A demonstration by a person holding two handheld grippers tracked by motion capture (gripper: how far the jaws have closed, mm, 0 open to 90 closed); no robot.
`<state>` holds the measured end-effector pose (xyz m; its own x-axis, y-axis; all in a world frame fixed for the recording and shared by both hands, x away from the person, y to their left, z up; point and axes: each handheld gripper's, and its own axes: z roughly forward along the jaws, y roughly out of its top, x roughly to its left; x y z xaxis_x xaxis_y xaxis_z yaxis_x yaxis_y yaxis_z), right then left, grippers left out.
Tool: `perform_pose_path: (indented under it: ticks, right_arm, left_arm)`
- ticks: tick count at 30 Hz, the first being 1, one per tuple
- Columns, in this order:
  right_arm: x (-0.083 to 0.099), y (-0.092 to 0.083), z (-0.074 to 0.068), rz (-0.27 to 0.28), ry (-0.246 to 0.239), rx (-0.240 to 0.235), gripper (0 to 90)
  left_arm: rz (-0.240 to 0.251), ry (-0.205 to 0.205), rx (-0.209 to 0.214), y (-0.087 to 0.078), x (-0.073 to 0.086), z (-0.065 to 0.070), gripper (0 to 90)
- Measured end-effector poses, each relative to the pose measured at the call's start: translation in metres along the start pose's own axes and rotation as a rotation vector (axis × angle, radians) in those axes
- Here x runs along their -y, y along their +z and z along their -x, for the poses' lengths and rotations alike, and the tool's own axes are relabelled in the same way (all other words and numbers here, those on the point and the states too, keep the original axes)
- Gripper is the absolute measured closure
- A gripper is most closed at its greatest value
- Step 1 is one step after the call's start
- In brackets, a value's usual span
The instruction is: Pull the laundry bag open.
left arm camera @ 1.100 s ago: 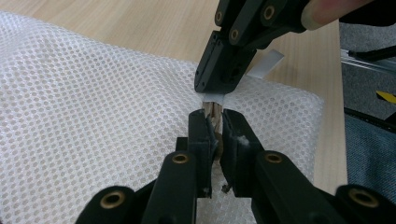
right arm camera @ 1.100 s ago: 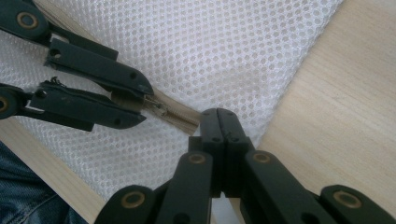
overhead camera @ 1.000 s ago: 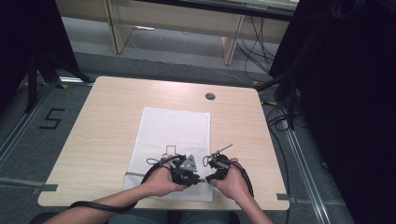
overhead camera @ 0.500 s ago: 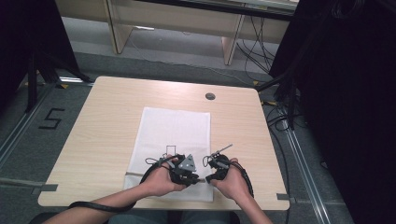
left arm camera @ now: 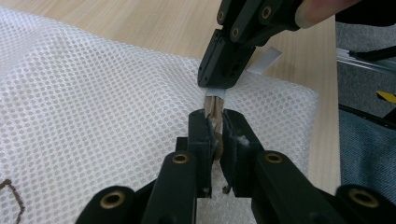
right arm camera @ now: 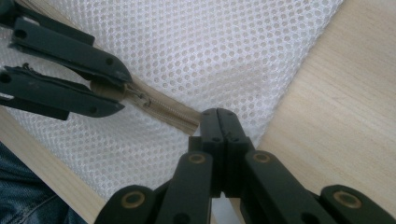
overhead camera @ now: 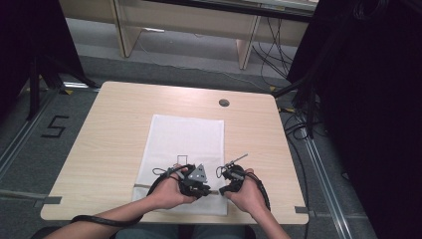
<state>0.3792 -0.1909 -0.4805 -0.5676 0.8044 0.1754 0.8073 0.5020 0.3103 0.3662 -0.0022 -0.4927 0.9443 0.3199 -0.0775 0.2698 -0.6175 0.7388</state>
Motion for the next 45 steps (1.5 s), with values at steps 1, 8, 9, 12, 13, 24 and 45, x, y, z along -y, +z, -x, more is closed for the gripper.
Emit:
perform_pose_path:
  ticks: [1, 8, 9, 12, 13, 24, 45]
  right_arm:
    - [0.000, 0.000, 0.000, 0.000, 0.000, 0.000, 90.0]
    - [0.000, 0.000, -0.001, -0.004, 0.002, 0.005, 90.0]
    - [-0.001, 0.000, -0.002, -0.006, 0.008, 0.011, 90.0]
    - [-0.001, 0.000, -0.001, -0.003, -0.001, 0.011, 90.0]
    - [-0.001, 0.000, -0.001, 0.002, -0.006, 0.006, 90.0]
    - [0.000, 0.000, -0.001, -0.006, 0.003, 0.005, 90.0]
    - [0.000, 0.000, -0.001, -0.003, -0.004, 0.007, 90.0]
  left_arm:
    - [0.000, 0.000, 0.000, 0.000, 0.000, 0.000, 81.9]
    - [-0.010, 0.008, -0.005, -0.002, 0.000, 0.000, 81.9]
    - [-0.009, 0.007, -0.005, -0.002, 0.000, 0.000, 81.9]
    - [-0.009, 0.013, -0.002, -0.002, 0.000, 0.000, 81.9]
    - [-0.010, 0.006, -0.002, -0.002, 0.000, 0.000, 81.9]
    - [-0.005, 0.002, -0.004, -0.005, 0.001, 0.001, 81.9]
    - [-0.012, 0.005, -0.009, -0.015, 0.005, -0.001, 81.9]
